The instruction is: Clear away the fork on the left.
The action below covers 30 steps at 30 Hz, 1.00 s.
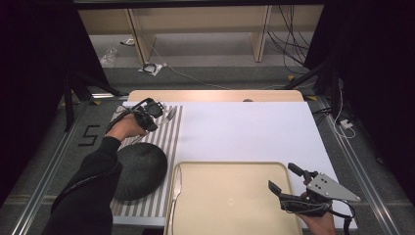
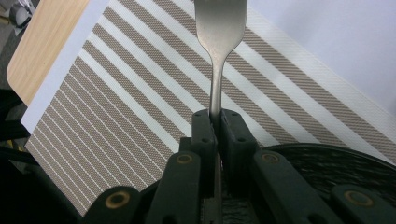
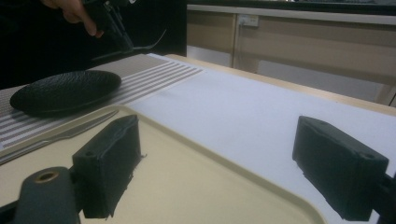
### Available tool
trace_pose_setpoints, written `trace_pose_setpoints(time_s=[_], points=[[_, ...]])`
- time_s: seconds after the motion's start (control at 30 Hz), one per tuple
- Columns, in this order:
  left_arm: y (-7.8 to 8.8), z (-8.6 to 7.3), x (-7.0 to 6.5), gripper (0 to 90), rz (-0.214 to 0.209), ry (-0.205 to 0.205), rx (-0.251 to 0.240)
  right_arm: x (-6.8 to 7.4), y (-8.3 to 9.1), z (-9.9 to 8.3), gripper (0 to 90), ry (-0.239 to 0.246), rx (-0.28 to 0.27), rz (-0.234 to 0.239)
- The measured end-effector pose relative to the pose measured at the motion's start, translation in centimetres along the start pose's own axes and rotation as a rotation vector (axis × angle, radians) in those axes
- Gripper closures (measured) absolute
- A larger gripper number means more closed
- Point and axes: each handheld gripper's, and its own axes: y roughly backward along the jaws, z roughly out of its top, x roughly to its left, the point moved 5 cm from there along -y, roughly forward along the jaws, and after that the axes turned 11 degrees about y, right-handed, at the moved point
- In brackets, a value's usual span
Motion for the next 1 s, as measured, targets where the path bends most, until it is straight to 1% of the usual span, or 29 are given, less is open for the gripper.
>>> trace_pose_setpoints(time_s=[0.07, 0.17, 0.27, 0.33, 0.43, 0.5, 0.63, 0.7, 0.8, 0.83, 0.87, 0.9, 0.97, 1.0], points=[[0.5, -0.1, -0.5, 84.2, -0.010, -0.006, -0.010, 0.0, 0.0, 0.0, 16.3, -0.004, -0.001, 0.001], [1.4, -0.3, -1.3, 84.2, -0.044, -0.009, -0.032, 0.0, 0.0, 0.0, 16.2, -0.005, -0.001, 0.001], [2.1, -0.5, -2.2, 84.2, -0.064, -0.019, -0.045, 0.0, 0.0, 0.0, 16.2, -0.001, 0.004, 0.000], [2.5, -0.6, -2.9, 84.2, -0.079, -0.029, -0.053, 0.0, 0.0, 0.0, 16.2, -0.002, 0.001, 0.000], [3.1, -0.8, -4.0, 84.2, -0.098, -0.056, -0.079, 0.0, 0.0, 0.0, 16.2, -0.002, 0.000, -0.002], [3.4, -0.9, -4.7, 84.2, -0.108, -0.058, -0.092, 0.0, 0.0, 0.0, 16.2, 0.001, 0.005, -0.004], [4.0, -1.1, -6.2, 84.2, -0.135, -0.079, -0.112, 0.0, 0.0, 0.0, 16.2, 0.000, -0.001, -0.003], [4.4, -1.3, -7.0, 84.2, -0.149, -0.099, -0.119, 0.0, 0.0, 0.0, 16.2, 0.000, 0.000, -0.003], [4.8, -1.6, -7.9, 84.2, -0.152, -0.111, -0.129, 0.0, 0.0, 0.0, 16.2, -0.002, 0.005, -0.003], [4.8, -1.6, -7.9, 84.2, -0.152, -0.111, -0.129, 0.0, 0.0, 0.0, 16.2, -0.002, 0.005, -0.003], [4.9, -1.8, -8.5, 84.2, -0.155, -0.122, -0.134, 0.0, 0.0, 0.0, 16.3, -0.002, 0.000, -0.002], [4.9, -1.8, -8.5, 84.2, -0.155, -0.122, -0.134, 0.0, 0.0, 0.0, 16.2, -0.002, 0.000, -0.002], [5.1, -2.2, -9.3, 84.2, -0.163, -0.126, -0.152, 0.0, 0.0, 0.0, 16.2, -0.003, 0.000, -0.002], [5.1, -2.4, -9.6, 84.2, -0.165, -0.130, -0.152, 0.0, 0.0, 0.0, 16.3, -0.001, 0.004, -0.003]])
